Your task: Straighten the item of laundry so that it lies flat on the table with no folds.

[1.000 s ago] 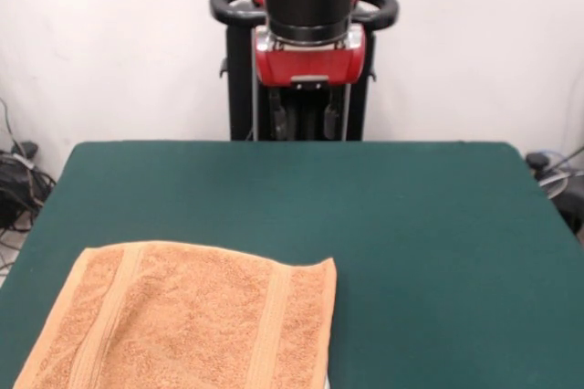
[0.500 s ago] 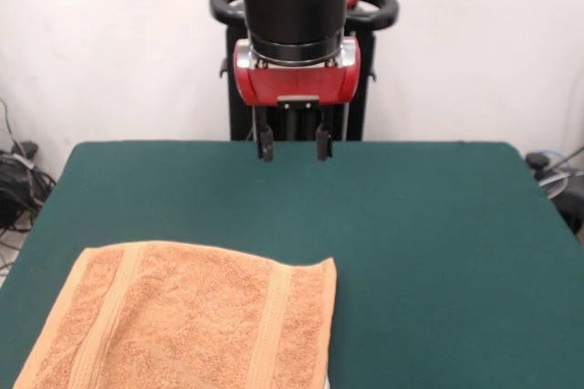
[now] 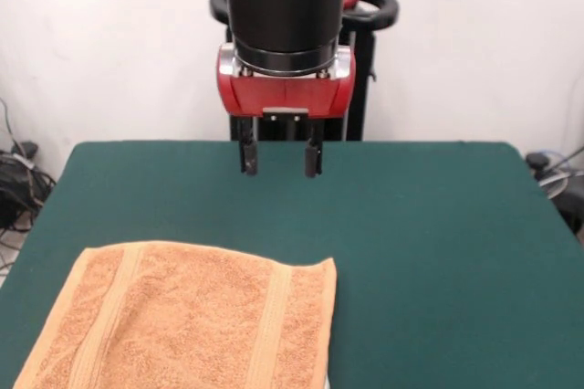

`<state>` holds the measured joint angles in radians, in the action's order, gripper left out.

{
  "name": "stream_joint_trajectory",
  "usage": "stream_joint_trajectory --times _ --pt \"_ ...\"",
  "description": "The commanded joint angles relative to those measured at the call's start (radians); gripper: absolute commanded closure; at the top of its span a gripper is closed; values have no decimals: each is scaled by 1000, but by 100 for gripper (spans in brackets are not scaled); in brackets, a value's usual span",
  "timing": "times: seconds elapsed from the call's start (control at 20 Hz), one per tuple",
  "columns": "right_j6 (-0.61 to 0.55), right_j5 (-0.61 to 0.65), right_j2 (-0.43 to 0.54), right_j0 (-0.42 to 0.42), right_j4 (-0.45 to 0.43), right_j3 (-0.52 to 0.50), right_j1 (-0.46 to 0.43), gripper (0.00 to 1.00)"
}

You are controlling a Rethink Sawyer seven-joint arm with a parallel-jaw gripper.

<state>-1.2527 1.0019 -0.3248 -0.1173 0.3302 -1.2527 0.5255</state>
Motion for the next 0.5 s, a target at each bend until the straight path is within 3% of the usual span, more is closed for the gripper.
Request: stream_joint_trajectory --times 0.05,0.15,0.5 --pt "-327 158 13 24 -26 107 -65 0" --pt "-322 174 11 20 -31 135 -78 0" --pt "-300 301 20 -22 -52 413 -210 0"
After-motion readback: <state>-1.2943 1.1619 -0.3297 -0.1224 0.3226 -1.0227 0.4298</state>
